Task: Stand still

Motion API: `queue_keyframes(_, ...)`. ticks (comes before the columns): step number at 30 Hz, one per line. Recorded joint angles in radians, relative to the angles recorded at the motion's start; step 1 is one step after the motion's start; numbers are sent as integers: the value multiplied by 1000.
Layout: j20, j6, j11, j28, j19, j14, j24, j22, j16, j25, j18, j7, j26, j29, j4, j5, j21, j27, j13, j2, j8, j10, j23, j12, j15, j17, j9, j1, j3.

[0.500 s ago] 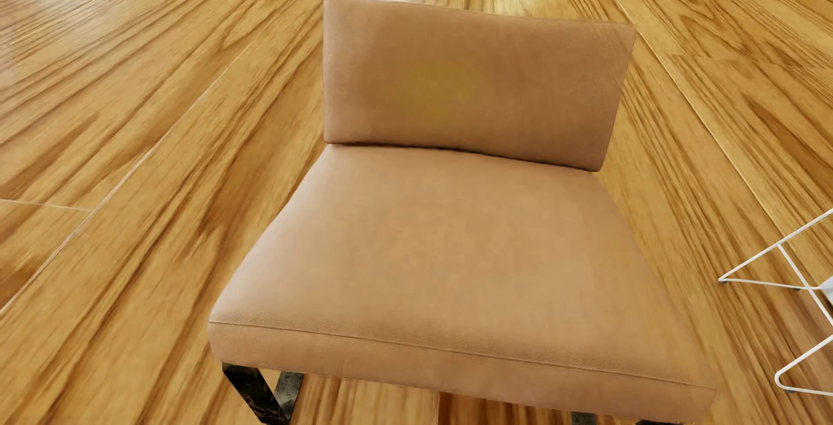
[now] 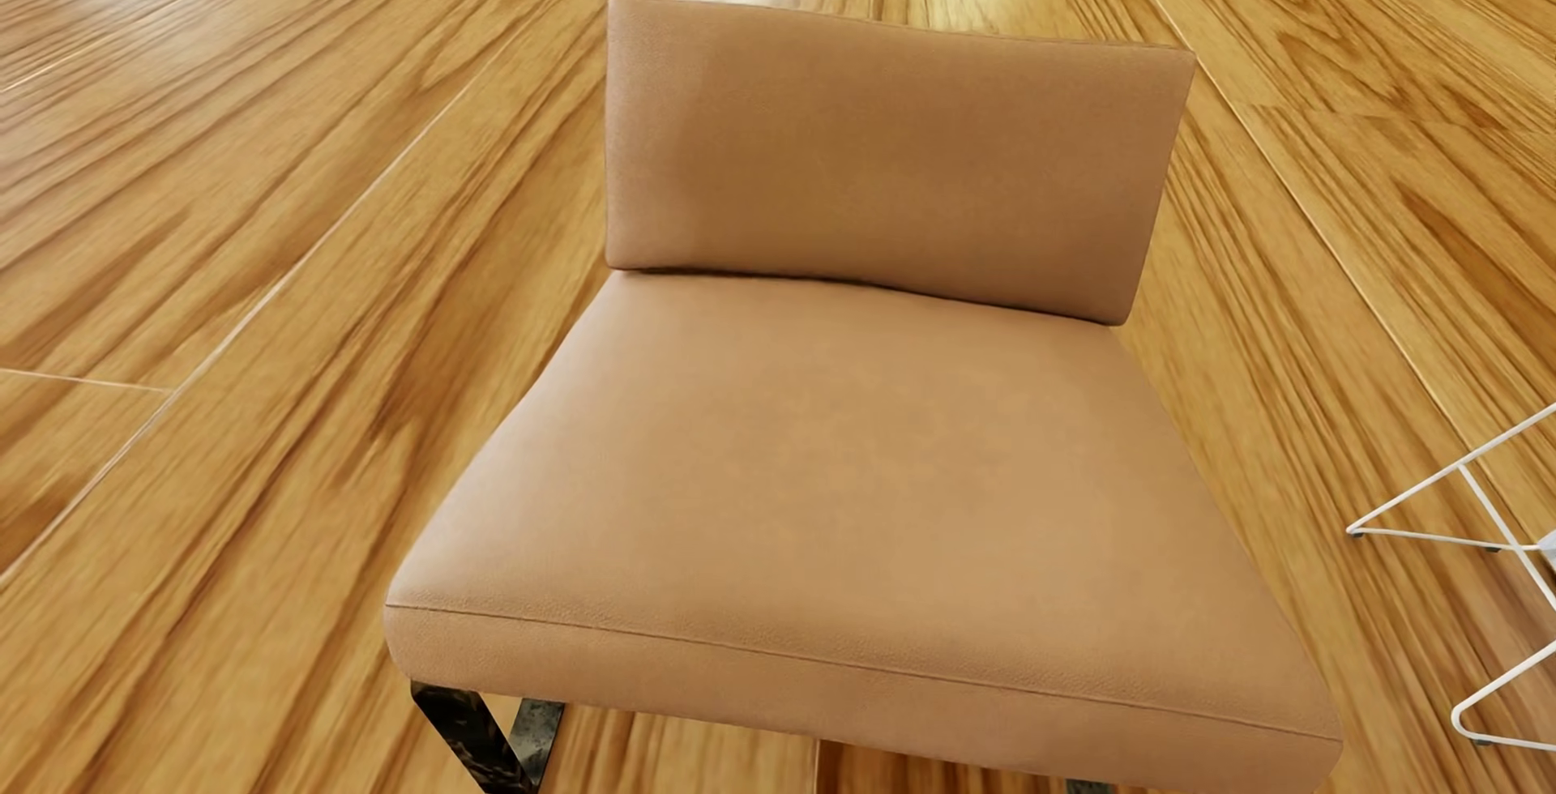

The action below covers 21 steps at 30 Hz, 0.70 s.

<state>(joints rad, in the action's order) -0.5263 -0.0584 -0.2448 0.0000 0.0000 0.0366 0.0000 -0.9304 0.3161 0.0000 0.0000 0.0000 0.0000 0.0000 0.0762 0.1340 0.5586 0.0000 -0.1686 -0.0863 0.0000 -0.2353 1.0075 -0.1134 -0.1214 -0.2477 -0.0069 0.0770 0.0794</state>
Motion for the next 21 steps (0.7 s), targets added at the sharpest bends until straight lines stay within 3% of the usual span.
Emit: queue_keyframes(21,2,-2,18,0,0,1,0,-4,-1,0,0,0,0,0,6,-5,-6,0,5,-15,0,1,0,9,0,4,2,8,1)
